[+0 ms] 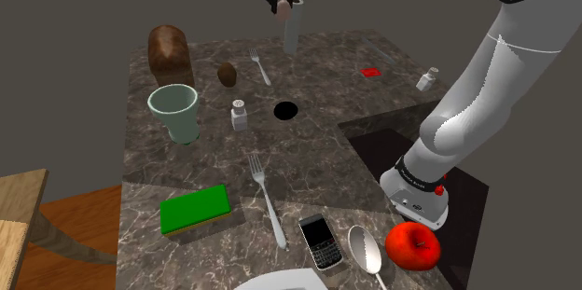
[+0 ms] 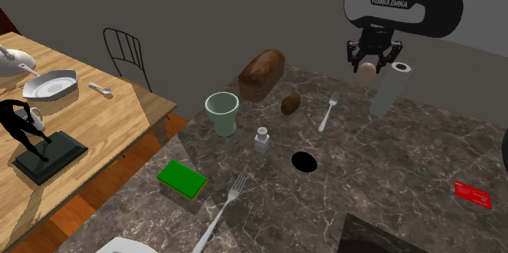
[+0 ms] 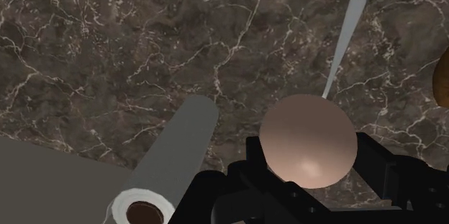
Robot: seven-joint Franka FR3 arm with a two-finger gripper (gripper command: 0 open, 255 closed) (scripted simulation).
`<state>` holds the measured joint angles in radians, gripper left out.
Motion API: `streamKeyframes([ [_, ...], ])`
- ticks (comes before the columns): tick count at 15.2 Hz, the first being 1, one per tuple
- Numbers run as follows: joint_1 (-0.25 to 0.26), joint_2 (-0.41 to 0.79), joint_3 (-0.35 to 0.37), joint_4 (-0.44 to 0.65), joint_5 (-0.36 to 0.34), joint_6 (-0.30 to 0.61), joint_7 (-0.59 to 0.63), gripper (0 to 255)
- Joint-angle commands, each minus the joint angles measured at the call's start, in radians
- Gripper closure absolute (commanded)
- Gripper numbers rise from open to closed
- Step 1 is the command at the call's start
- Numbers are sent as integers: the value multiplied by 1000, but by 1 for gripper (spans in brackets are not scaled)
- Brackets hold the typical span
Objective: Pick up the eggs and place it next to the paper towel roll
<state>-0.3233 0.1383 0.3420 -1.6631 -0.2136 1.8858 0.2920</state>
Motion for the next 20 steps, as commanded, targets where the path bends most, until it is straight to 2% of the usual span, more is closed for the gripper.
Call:
streamKeyframes([
  [1,0,0,0,-27,-2,27,6,255],
  [20,0,53,-10,-216,-46,261,62,255],
])
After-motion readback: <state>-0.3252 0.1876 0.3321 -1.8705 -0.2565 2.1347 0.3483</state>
